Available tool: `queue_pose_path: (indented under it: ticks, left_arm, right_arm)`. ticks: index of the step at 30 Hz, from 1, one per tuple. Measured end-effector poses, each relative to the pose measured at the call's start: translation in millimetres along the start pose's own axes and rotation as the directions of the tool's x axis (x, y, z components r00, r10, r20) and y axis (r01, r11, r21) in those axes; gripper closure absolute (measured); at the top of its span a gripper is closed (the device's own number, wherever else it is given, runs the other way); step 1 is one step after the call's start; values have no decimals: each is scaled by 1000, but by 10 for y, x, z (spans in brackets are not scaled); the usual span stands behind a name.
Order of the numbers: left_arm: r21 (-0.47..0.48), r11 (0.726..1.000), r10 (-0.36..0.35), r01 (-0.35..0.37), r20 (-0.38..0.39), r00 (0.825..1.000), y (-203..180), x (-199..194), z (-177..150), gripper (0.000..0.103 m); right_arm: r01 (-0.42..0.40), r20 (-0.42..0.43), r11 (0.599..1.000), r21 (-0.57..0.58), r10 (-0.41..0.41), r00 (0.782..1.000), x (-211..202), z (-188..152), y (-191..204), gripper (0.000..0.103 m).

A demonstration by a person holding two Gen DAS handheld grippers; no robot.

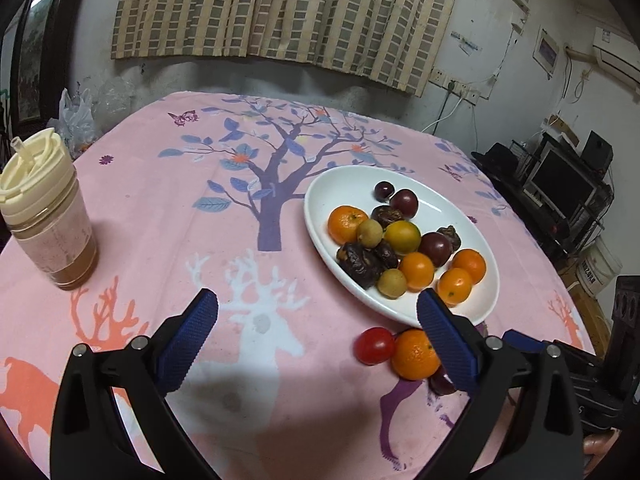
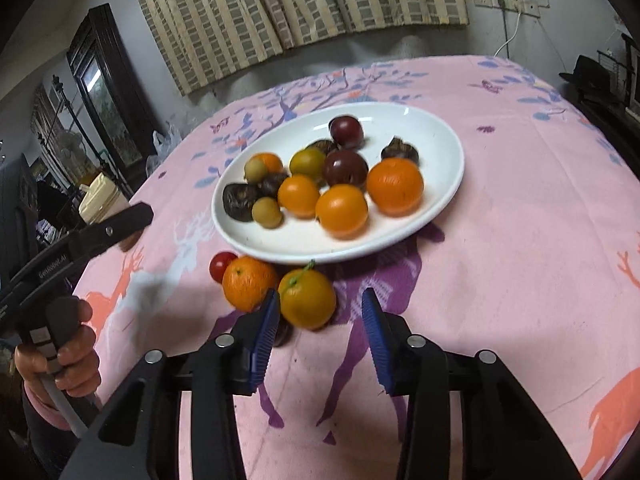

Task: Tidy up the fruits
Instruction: 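Grasp a yellow citrus with the right tool while the left tool reaches for a stemmed cherry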

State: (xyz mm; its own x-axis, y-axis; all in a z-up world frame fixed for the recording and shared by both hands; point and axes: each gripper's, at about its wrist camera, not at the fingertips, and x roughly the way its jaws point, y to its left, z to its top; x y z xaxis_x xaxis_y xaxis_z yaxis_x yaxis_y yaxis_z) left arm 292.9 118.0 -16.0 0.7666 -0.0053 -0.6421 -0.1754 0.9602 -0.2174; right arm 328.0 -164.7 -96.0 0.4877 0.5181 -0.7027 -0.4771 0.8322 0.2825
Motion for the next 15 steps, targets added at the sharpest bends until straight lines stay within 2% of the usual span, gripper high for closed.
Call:
queue_pose_path:
  ticks: [6, 9, 15]
  left_arm:
    - [9, 1000, 14, -14, -4, 1000, -4, 2, -15, 5]
    - [16, 1000, 12, -12, -5, 1000, -25, -9, -20, 5]
    - [37, 999, 20, -21, 8, 1000, -72, -32, -35, 5]
  right_arm:
    - [-13, -47, 999, -41, 11, 999, 81, -54, 81, 61]
    - [0, -58, 999, -47, -3, 998, 136, -68, 78, 66]
    - [9, -44, 999, -47, -11, 999, 184, -37, 74, 68]
